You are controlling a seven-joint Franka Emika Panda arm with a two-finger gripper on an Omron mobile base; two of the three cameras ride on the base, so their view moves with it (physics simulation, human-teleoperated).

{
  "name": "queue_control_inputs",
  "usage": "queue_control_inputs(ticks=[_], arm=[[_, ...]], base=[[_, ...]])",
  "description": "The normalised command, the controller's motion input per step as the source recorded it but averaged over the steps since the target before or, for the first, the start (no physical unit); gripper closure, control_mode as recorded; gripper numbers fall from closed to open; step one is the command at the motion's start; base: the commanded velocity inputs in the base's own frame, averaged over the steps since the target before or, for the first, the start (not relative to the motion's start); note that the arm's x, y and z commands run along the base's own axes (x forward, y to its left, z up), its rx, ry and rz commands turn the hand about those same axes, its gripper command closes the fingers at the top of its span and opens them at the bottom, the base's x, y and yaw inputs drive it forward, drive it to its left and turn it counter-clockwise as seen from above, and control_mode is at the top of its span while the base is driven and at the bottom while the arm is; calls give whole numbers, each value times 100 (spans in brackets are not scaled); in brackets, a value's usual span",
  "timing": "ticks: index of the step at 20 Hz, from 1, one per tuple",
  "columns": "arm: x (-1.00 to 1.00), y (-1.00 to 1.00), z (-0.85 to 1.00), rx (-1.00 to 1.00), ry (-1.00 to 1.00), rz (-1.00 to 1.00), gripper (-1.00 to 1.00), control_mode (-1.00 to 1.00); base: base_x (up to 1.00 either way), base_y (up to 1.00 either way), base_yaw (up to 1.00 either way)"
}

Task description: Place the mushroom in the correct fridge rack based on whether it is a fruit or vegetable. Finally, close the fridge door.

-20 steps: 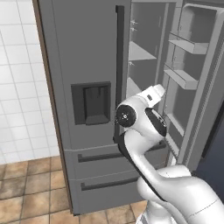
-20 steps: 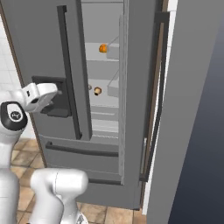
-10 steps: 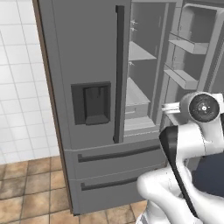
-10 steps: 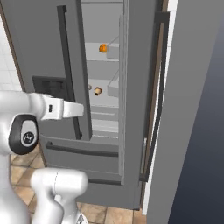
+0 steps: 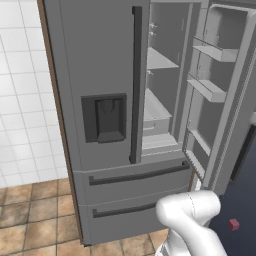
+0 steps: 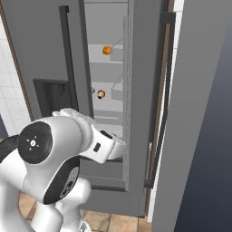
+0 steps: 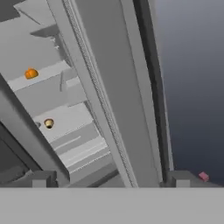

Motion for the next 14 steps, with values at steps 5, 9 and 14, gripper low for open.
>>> queue_control_inputs(ticks=[5,9,14], arm=[[31,-99,-16,43,-14,1,-100,-100],[63,-96,-16,43,-16,7,-100,-100],[72,-80,-17,43,-15,8,-100,-100]], base=[[0,0,0],[0,0,0],[0,0,0]])
